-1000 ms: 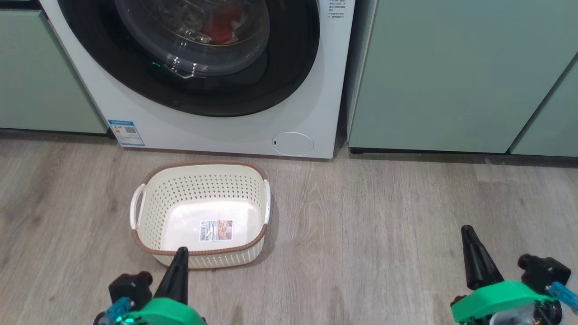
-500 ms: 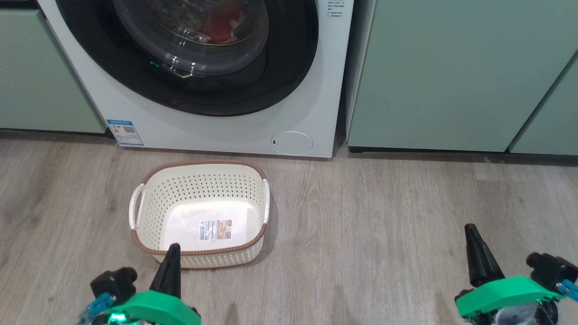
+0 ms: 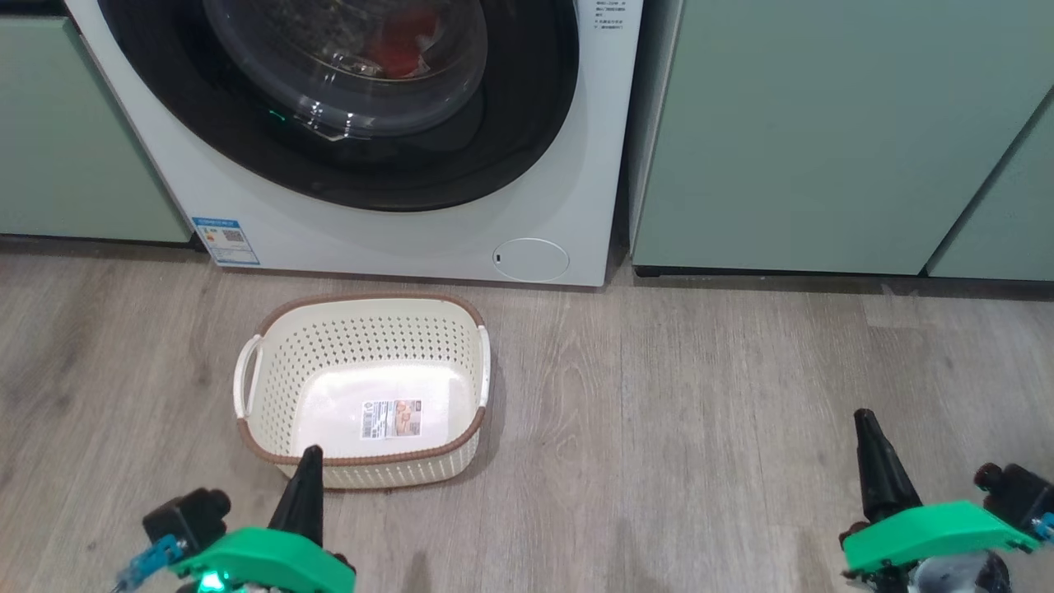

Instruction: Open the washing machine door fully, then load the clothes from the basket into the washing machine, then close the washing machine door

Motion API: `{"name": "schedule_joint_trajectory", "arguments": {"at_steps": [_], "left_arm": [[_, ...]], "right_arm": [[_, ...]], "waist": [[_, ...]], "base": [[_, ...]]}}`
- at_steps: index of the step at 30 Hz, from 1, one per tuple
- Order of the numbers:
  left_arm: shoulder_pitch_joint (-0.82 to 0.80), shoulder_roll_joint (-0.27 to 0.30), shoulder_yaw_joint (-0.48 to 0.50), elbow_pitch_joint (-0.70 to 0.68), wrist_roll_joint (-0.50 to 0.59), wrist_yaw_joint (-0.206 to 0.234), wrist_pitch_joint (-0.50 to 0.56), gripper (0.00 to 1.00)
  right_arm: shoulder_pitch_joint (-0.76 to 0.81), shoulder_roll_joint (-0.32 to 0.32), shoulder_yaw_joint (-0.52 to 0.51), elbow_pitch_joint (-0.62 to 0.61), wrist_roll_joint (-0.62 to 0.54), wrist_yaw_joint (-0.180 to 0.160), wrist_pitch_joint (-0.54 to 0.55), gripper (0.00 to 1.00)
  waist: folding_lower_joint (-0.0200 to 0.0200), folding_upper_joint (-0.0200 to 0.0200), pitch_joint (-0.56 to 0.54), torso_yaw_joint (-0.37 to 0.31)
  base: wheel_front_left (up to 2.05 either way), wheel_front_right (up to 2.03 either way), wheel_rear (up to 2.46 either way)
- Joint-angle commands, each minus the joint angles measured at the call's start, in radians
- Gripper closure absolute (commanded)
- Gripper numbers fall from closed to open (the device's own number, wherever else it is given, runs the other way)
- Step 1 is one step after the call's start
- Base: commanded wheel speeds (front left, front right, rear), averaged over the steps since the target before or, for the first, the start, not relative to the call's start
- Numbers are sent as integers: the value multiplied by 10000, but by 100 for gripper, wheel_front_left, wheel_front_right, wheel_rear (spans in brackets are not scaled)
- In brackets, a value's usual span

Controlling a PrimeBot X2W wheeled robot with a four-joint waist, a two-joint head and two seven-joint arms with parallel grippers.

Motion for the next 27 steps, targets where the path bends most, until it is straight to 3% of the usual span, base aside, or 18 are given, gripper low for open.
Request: {"name": "schedule_joint_trajectory", "arguments": {"at_steps": [1, 27], "left_arm": [[-616, 37, 241, -326, -250, -75, 40, 100], [-936, 65, 770, -311, -3133, -370, 816, 100]], "right_arm": [[-569, 13, -25, -385, 254, 0, 61, 100], [-872, 26, -148, -450, 2945, -1, 858, 100]], "waist": [[0, -1, 2, -2], [0, -1, 55, -60]], "base": [[0, 0, 0], [0, 0, 0]]}}
